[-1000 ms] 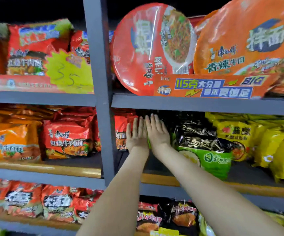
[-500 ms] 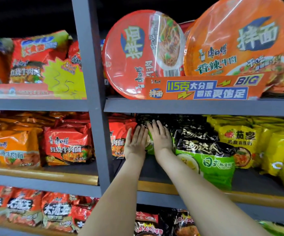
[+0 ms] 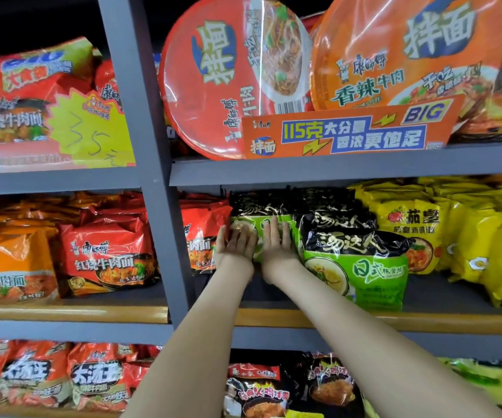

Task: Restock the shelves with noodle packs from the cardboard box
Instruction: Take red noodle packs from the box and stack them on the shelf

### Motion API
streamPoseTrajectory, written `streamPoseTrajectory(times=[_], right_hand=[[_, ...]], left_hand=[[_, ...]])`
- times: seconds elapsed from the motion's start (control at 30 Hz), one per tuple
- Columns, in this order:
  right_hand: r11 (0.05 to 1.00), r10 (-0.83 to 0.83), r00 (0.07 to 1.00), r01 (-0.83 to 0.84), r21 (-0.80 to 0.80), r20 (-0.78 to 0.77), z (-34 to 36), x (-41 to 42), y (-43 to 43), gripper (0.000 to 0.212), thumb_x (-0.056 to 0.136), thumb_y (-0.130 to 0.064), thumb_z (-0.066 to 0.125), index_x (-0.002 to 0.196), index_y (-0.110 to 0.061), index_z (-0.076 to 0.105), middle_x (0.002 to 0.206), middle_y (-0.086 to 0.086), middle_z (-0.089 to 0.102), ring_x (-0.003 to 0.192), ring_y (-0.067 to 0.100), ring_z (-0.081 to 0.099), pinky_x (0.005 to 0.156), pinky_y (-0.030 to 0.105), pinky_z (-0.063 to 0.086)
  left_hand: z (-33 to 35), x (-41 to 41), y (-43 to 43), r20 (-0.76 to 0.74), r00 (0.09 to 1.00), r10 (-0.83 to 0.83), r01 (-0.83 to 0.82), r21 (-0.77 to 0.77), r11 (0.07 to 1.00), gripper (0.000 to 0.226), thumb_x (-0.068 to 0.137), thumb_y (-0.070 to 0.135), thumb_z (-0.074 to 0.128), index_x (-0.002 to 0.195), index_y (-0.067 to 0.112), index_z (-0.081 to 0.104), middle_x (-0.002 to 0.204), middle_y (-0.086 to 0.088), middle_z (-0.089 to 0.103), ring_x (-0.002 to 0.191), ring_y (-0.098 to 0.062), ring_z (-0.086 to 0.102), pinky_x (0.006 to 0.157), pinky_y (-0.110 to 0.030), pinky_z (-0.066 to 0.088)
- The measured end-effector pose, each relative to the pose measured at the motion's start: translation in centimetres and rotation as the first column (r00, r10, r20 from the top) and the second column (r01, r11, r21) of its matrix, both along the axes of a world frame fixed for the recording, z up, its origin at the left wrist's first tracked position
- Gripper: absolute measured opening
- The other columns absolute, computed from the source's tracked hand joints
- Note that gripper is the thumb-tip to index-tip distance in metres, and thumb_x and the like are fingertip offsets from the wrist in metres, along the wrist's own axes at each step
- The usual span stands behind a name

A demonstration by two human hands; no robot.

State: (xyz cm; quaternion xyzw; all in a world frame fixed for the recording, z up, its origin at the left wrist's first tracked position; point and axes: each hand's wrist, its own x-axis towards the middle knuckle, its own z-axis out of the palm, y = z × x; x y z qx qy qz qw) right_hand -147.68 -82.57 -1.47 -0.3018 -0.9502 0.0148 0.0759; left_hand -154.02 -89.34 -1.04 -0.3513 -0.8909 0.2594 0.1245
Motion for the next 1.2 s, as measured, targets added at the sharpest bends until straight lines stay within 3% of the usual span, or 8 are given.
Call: streamPoseTrajectory(times=[0.3,0.43,0.5,0.63,0.73,0.83,1.0,1.2], right_hand=[[0.943,0.326,0.923,-0.334,-0.003,-0.202,4.2,7.0,-4.7,0.077,0.091,0.009,0.043,0.152,-0.008,0.000,0.160,0.006,-0.010,0.147,0.022,0.003,0.115,0.033,0.019],[0.856,0.514,0.700,-0.377,0.355,-0.495,3.5,13.5,-3.0,0.050,0.086,0.002,0.054,0.134,-0.010,0.050,0.141,0.008,0.046,0.122,0.026,0.048,0.101,0.039,0.041],[0.869,0.459,0.686,-0.214,0.446,-0.565,2.2,16.4,-0.7,0.046,0.087,-0.015,0.057,0.133,-0.014,0.050,0.135,0.005,0.048,0.116,0.024,0.047,0.098,0.038,0.035],[0.994,0.051,0.781,0.019,0.105,-0.623,0.2,20.0,3.3,0.090,0.081,-0.044,0.070,0.151,-0.027,0.017,0.153,0.007,0.017,0.136,0.026,0.019,0.108,0.049,0.023],[0.976,0.022,0.824,-0.141,-0.167,-0.566,0.0,20.3,4.8,0.102,0.082,-0.036,0.071,0.147,-0.042,-0.007,0.157,-0.006,-0.014,0.145,0.019,-0.005,0.114,0.049,0.015],[0.953,0.071,0.822,-0.223,-0.204,-0.564,0.4,19.9,5.3,0.103,0.081,-0.020,0.074,0.150,-0.040,0.000,0.151,-0.019,-0.020,0.145,0.015,-0.007,0.115,0.041,0.016],[0.945,0.090,0.865,-0.230,-0.232,-0.493,0.7,19.2,6.5,0.101,0.082,-0.016,0.073,0.149,-0.042,0.001,0.152,-0.017,-0.022,0.146,0.019,-0.005,0.113,0.041,0.022],[0.988,0.091,0.937,-0.128,-0.087,-0.337,1.0,18.4,7.4,0.109,0.084,-0.039,0.067,0.141,-0.037,-0.026,0.149,0.001,-0.038,0.144,0.030,-0.015,0.116,0.048,0.007]], left_hand=[[2.2,4.7,-3.1,0.171,0.979,-0.109,0.052,0.309,0.950,0.082,0.098,0.021,0.040,0.147,0.015,-0.025,0.153,-0.011,-0.033,0.141,-0.026,-0.028,0.110,-0.060,-0.015],[1.4,7.5,-3.8,0.148,0.832,-0.535,0.219,0.797,0.562,0.065,0.101,0.024,0.034,0.152,0.011,-0.005,0.160,-0.009,-0.001,0.147,-0.023,-0.001,0.118,-0.048,0.002],[1.4,9.0,-3.6,0.249,0.620,-0.744,0.085,0.921,0.380,0.074,0.098,0.038,0.046,0.153,0.014,0.002,0.157,0.000,0.012,0.146,-0.014,0.009,0.118,-0.033,0.011],[1.7,12.0,-2.2,0.479,0.463,-0.746,-0.188,0.875,0.446,0.109,0.077,0.045,0.073,0.152,0.018,-0.001,0.134,0.012,0.038,0.119,-0.001,0.038,0.087,-0.005,0.033],[1.5,12.5,-0.3,0.525,0.495,-0.692,-0.253,0.849,0.463,0.115,0.071,0.040,0.081,0.150,0.013,0.001,0.142,-0.003,0.041,0.118,-0.010,0.043,0.088,-0.014,0.040],[1.4,12.7,0.8,0.552,0.536,-0.639,-0.275,0.829,0.486,0.122,0.068,0.041,0.083,0.149,0.008,-0.002,0.152,-0.015,0.026,0.137,-0.027,0.032,0.107,-0.037,0.036],[1.2,12.9,1.6,0.467,0.637,-0.613,-0.266,0.880,0.393,0.117,0.067,0.032,0.086,0.145,-0.001,0.006,0.149,-0.020,0.025,0.139,-0.031,0.028,0.107,-0.034,0.031],[0.3,12.7,1.7,0.148,0.840,-0.522,0.114,0.893,0.436,0.120,0.069,0.043,0.080,0.151,0.007,0.001,0.153,-0.025,0.019,0.140,-0.039,0.024,0.108,-0.051,0.035]])
